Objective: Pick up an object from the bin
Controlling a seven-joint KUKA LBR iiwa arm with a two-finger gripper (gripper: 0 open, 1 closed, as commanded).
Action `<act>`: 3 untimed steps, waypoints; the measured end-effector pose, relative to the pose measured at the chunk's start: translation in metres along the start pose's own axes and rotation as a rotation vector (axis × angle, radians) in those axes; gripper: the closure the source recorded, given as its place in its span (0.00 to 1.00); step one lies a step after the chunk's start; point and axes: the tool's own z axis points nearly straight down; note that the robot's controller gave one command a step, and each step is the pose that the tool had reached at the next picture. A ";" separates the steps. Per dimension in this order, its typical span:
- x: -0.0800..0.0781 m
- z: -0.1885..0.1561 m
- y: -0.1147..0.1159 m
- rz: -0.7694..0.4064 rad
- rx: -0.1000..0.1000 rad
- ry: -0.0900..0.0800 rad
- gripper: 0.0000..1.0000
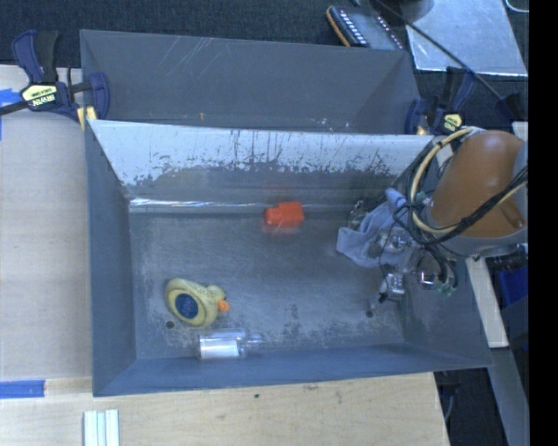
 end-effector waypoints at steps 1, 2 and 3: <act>-0.059 0.000 0.012 -0.166 0.002 -0.013 1.00; -0.059 0.000 0.012 -0.166 0.002 -0.013 1.00; -0.043 -0.094 0.010 -0.169 0.002 -0.017 1.00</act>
Offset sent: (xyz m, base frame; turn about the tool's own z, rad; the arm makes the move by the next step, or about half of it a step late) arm 0.0000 0.0000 0.0000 0.0000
